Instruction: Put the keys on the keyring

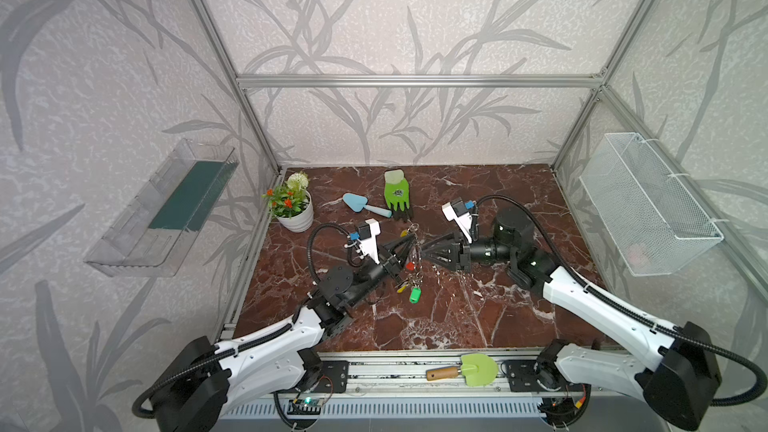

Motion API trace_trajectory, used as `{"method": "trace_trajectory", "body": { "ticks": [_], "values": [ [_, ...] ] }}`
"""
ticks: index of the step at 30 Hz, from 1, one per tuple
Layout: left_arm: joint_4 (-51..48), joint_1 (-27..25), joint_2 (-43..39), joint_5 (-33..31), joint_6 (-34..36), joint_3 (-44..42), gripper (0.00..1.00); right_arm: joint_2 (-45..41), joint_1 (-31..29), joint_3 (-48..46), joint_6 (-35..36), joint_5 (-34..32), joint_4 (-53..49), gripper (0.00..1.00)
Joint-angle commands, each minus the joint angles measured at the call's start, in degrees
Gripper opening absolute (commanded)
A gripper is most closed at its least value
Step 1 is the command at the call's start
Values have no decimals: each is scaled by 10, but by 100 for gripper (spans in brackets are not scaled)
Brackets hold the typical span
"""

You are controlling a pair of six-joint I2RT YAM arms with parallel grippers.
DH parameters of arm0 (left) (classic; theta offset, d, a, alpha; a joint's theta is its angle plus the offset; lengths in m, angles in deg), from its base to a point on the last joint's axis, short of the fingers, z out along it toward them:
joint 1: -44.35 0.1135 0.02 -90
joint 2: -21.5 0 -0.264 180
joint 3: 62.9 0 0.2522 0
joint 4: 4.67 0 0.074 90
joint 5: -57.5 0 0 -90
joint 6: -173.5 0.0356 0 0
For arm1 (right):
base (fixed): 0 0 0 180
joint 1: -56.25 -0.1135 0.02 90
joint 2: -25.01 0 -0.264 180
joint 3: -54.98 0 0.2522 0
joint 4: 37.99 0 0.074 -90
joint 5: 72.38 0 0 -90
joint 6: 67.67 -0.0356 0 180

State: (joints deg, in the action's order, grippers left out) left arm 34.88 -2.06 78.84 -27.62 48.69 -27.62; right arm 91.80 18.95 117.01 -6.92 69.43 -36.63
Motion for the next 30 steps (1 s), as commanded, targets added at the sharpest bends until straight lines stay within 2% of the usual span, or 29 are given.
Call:
{"method": "trace_trajectory", "body": {
  "ticks": [1,9,14,20,30],
  "values": [
    [64,-3,-3,-15,-11,4,0,1,-3,-6,-8,15,24,35],
    [37,-3,-24,-10,-2,7,0,-29,33,-20,-10,-24,10,36],
    [41,-3,-21,14,-8,13,0,-36,55,-34,2,-60,-19,43],
    [40,-3,-23,36,-12,20,0,-2,39,-33,1,-30,6,49],
    [37,-3,-31,36,-9,22,0,29,33,-36,10,-26,19,45]
  ]
}}
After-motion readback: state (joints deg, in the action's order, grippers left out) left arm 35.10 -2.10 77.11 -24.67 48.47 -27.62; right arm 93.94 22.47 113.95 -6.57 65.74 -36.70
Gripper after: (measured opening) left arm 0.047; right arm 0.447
